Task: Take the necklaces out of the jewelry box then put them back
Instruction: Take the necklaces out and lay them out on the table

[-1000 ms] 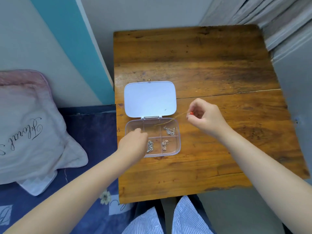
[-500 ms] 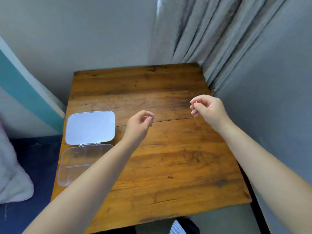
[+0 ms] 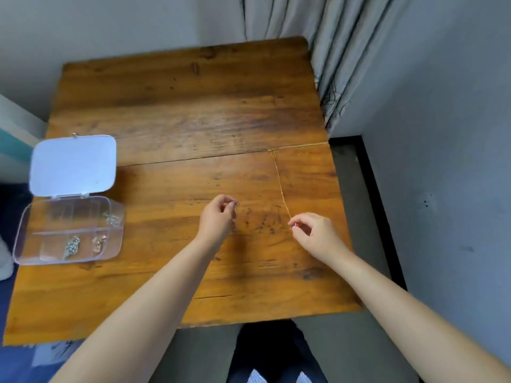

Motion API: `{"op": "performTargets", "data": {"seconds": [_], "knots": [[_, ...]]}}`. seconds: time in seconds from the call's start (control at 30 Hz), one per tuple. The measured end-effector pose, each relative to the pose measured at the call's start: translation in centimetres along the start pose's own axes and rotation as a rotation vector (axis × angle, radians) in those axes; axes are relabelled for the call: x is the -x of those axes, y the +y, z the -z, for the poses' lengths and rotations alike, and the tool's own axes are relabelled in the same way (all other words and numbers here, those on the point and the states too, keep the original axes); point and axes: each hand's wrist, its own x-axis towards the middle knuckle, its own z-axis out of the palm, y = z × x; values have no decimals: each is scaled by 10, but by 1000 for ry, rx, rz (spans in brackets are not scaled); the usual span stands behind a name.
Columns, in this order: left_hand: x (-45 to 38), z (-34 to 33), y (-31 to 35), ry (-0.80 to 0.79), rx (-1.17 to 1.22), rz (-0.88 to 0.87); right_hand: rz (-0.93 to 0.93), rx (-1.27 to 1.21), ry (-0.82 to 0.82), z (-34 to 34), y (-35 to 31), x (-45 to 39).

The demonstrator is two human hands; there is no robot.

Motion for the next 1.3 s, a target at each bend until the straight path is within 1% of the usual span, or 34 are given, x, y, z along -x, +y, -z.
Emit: {"op": "performTargets", "data": {"seconds": [0.13, 0.2, 0.23, 0.27, 0.3, 0.37, 0.4, 0.43, 0.47, 0.53, 0.57, 0.6, 0.63, 0.73, 0.77, 0.83, 0.87, 0.93, 0.97, 1.07, 1.17, 1.27, 1.3], "knots": [[4, -17, -16, -33, 105, 127, 58, 55, -7, -23, 30, 26], [7, -24, -14, -60, 95, 126, 82, 82, -9, -29, 38, 38], [9, -27, -12, -76, 31, 94, 90, 93, -4, -31, 41, 43], [12, -29, -10, -88, -78, 33, 95, 102, 7, -33, 42, 46], [14, -30, -8, -88, -237, -55, 96, 110, 23, -34, 44, 48], [20, -28, -6, -19, -643, -268, 82, 124, 62, -35, 45, 49], [24, -26, -6, 29, -809, -349, 69, 126, 76, -36, 45, 48], [28, -23, -5, 65, -911, -401, 56, 125, 85, -37, 45, 47], [33, -19, -4, 86, -959, -431, 45, 121, 90, -37, 45, 47], [41, -11, -2, 99, -951, -479, 27, 117, 95, -38, 45, 47], [45, -7, 0, 79, -911, -503, 19, 114, 93, -38, 44, 46], [49, -3, 5, 37, -853, -508, 10, 113, 87, -37, 43, 46], [53, 0, 10, -31, -789, -475, -2, 111, 74, -36, 42, 46], [59, 8, 28, -301, -610, -247, -35, 104, 10, -31, 39, 44], [61, 11, 33, -367, -550, -179, -47, 99, -9, -29, 37, 42], [60, 16, 41, -449, -407, -76, -67, 100, -36, -27, 36, 40], [58, 17, 44, -461, -339, -37, -74, 106, -47, -26, 35, 39], [47, 17, 49, -411, -277, -7, -79, 119, -54, -26, 34, 39], [38, 15, 51, -362, -295, -15, -80, 123, -51, -26, 33, 39], [4, 2, 55, -243, -491, -101, -76, 118, -22, -27, 34, 39], [-37, -10, 53, -188, -725, -197, -64, 118, 4, -30, 38, 40], [-67, -17, 41, -139, -866, -259, -62, 119, 39, -33, 40, 39], [-69, -20, 35, -94, -918, -290, -65, 125, 54, -34, 40, 39]]}}
